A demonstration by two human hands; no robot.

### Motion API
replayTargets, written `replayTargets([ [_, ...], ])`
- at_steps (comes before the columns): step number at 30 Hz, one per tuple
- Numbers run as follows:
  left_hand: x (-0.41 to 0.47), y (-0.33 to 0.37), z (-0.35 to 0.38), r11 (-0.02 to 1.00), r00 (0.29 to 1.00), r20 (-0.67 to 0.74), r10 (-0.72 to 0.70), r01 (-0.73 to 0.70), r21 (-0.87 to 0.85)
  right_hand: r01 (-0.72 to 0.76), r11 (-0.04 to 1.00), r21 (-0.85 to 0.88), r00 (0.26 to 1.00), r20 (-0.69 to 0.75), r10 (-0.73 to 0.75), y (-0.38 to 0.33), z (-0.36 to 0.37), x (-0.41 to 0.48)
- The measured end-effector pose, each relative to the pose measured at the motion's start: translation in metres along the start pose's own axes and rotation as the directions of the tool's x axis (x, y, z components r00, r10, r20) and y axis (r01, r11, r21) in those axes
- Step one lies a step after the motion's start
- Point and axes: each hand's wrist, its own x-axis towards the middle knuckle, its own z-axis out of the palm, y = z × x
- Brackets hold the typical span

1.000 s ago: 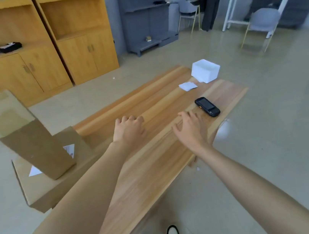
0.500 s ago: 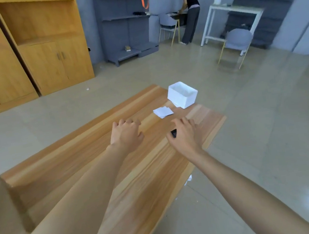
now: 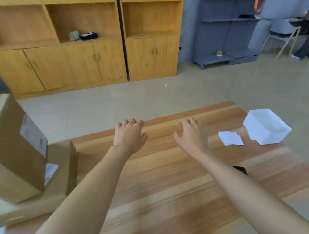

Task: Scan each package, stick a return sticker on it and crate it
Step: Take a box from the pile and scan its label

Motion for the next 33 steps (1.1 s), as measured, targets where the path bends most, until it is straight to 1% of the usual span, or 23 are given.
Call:
replayTargets([
  [3, -0.002, -0.017, -0.008, 0.987, 0.987, -0.020, -0.159, 0.159, -0.006, 0.135, 0.991, 0.018, 0.991, 0.011, -0.135, -0.016, 0.002, 0.030],
  [7, -0.019, -0.037, -0.015, 0.939, 0.938, -0.047, -0.344, 0.344, -0.007, 0.291, 0.955, 0.053, 0.956, 0.031, -0.292, -0.037, 0.006, 0.057],
  [10, -0.042, -0.055, -0.019, 0.888, 0.888, -0.043, -0.459, 0.460, 0.010, 0.372, 0.924, 0.090, 0.923, 0.067, -0.378, -0.056, 0.012, 0.064],
  [13, -0.064, -0.070, -0.023, 0.841, 0.840, -0.044, -0.540, 0.541, 0.011, 0.429, 0.894, 0.128, 0.893, 0.087, -0.441, -0.079, 0.021, 0.063],
  [20, -0.103, -0.095, -0.031, 0.770, 0.766, -0.131, -0.629, 0.637, 0.027, 0.518, 0.833, 0.193, 0.830, 0.122, -0.545, -0.128, 0.037, 0.042],
  [25, -0.126, -0.119, -0.034, 0.728, 0.715, -0.186, -0.674, 0.686, -0.001, 0.562, 0.800, 0.209, 0.797, 0.123, -0.592, -0.161, 0.038, 0.031],
  [29, -0.144, -0.141, -0.041, 0.688, 0.654, -0.289, -0.700, 0.725, -0.026, 0.570, 0.785, 0.241, 0.786, 0.116, -0.607, -0.186, 0.038, 0.021],
  [33, -0.157, -0.162, -0.054, 0.650, 0.607, -0.322, -0.727, 0.759, -0.036, 0.574, 0.766, 0.289, 0.774, 0.115, -0.623, -0.213, 0.038, 0.006],
])
